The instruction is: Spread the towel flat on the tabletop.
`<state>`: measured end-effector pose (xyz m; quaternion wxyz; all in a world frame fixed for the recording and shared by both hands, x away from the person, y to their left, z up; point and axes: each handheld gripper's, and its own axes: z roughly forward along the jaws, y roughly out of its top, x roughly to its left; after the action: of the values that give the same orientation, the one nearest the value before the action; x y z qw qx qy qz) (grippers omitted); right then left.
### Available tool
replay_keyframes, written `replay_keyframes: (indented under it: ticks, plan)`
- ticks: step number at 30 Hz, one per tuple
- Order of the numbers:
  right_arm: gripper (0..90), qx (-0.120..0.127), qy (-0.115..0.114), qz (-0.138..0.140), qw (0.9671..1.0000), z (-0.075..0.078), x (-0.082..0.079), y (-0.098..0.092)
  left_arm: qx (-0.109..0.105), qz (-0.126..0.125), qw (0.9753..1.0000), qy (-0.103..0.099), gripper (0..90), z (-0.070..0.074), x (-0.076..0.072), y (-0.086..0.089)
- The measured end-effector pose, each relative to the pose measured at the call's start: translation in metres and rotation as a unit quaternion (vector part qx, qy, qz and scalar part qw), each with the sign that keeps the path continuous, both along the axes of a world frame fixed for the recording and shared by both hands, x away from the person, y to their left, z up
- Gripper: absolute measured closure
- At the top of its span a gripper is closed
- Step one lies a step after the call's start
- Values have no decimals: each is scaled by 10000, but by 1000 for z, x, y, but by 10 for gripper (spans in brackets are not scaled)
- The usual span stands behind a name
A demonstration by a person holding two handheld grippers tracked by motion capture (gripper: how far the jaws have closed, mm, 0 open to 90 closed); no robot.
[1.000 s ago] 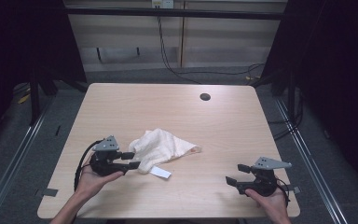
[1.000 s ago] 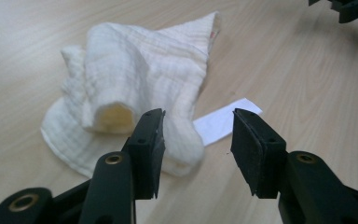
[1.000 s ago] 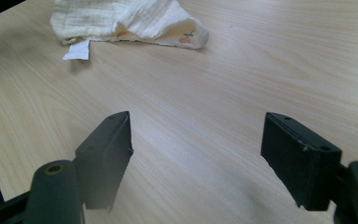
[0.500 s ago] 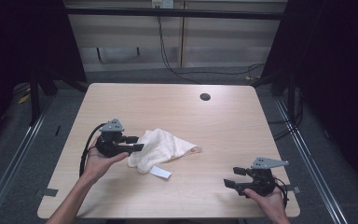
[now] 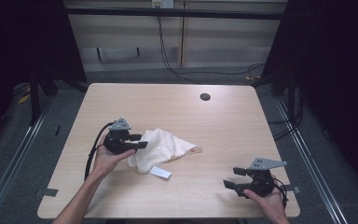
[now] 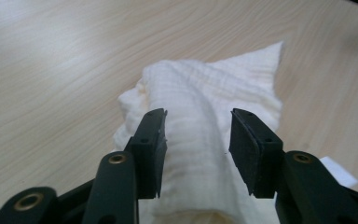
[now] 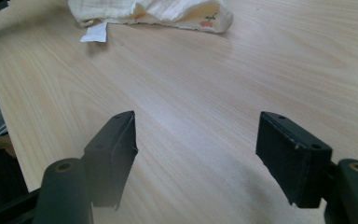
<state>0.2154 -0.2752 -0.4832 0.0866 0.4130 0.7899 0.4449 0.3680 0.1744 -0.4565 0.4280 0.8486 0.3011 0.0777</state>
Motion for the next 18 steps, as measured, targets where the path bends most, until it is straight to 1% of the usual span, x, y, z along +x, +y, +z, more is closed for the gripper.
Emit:
replay_keyframes:
  ticks: [1,2,3,4,5,6,7,8,9,10,11,12,13,14,15,16,18]
  plan:
    - [282,-11,0,13,10000,0,0,0,0,0,10000,0,484,0,0,0]
    - [282,-11,0,13,10000,0,0,0,71,44,10000,21,484,-4,2,-1]
    - [279,-27,-1,32,10000,0,0,0,59,-6,9999,111,471,-7,4,-1]
    - [278,-21,8,37,10000,0,-1,1,176,-20,9997,168,448,-12,5,-4]
    - [278,-21,8,37,10000,0,-1,1,176,-20,9997,168,444,-12,5,-4]
    - [279,33,18,32,10000,0,-1,0,282,-43,9994,191,444,-14,5,-6]
    - [279,33,18,32,10000,0,-1,0,282,-43,9994,191,442,-14,5,-6]
    - [279,9,10,29,10000,0,-1,-1,326,-80,9991,270,443,-20,7,-10]
    - [279,6,18,26,10000,0,-1,-1,363,-94,9989,272,447,-22,7,-11]
    - [279,6,18,26,10000,0,-1,-1,363,-94,9989,272,467,-22,7,-11]
    - [278,-3,34,63,10000,0,0,0,400,-280,9981,378,538,-26,8,-13]
    - [279,-14,29,63,10000,-1,0,1,496,-286,9975,412,554,-27,8,-14]
    - [279,-29,40,83,10000,-1,0,2,506,-301,9973,448,556,-30,8,-15]
    - [279,-51,32,118,9999,-1,0,2,548,-353,9968,466,593,-32,8,-15]
    - [279,-62,50,120,9999,-1,0,3,548,-353,9968,466,617,-32,8,-15]
    - [279,-81,50,126,9999,-1,0,3,589,-409,9963,482,624,-34,8,-17]
    - [279,-112,17,118,9999,-1,-1,3,603,-441,9960,491,648,-35,6,-18]
